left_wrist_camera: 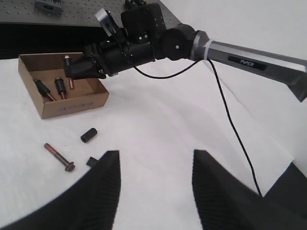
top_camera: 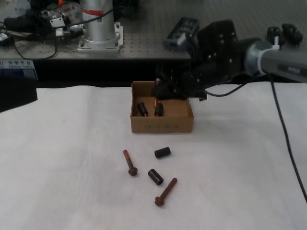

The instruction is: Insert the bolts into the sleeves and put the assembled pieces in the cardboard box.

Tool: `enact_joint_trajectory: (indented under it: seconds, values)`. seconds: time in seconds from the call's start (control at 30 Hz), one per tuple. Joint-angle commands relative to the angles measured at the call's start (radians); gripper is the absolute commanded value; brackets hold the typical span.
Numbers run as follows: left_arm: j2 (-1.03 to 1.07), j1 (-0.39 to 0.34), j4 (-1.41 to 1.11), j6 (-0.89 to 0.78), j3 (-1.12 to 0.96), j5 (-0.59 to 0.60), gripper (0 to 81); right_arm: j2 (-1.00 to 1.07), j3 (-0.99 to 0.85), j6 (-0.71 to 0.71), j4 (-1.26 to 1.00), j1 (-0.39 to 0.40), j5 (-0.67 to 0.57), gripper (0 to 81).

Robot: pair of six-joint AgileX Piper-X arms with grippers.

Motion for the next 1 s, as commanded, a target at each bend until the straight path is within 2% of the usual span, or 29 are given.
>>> enact_joint_trajectory:
  seconds: [0.0, 0.13, 0.33, 0.4, 0.5, 0.57, 0.83, 0.97]
  values:
    - [-0.007, 0.003, -0.002, 0.013, -0.005, 0.001, 34.4, -0.004, -0.034, -0.036, 0.035, -0.008, 0.023, 2.4]
    - [-0.007, 0.003, -0.003, 0.022, -0.005, 0.001, 34.4, 0.001, -0.053, -0.110, 0.069, -0.012, 0.075, 2.4]
    - [-0.007, 0.003, -0.003, 0.028, -0.005, 0.000, 34.4, 0.001, -0.053, -0.154, 0.078, -0.016, 0.079, 1.0]
    - [-0.007, 0.003, -0.003, 0.028, -0.005, 0.000, 34.4, 0.001, -0.053, -0.155, 0.084, -0.016, 0.079, 8.7]
    - [-0.007, 0.003, -0.003, 0.028, -0.005, 0.000, 34.4, 0.001, -0.053, -0.155, 0.100, -0.016, 0.082, 27.3]
    - [-0.007, 0.003, -0.003, 0.028, -0.005, 0.000, 34.4, 0.001, -0.053, -0.155, 0.116, -0.016, 0.106, 34.2]
    - [-0.007, 0.003, -0.003, 0.028, -0.005, 0.000, 34.4, -0.029, -0.053, -0.155, 0.158, -0.018, 0.096, 32.1]
    - [-0.007, 0.003, -0.003, 0.028, -0.005, 0.000, 34.4, -0.100, -0.053, -0.226, 0.242, -0.018, 0.096, 32.1]
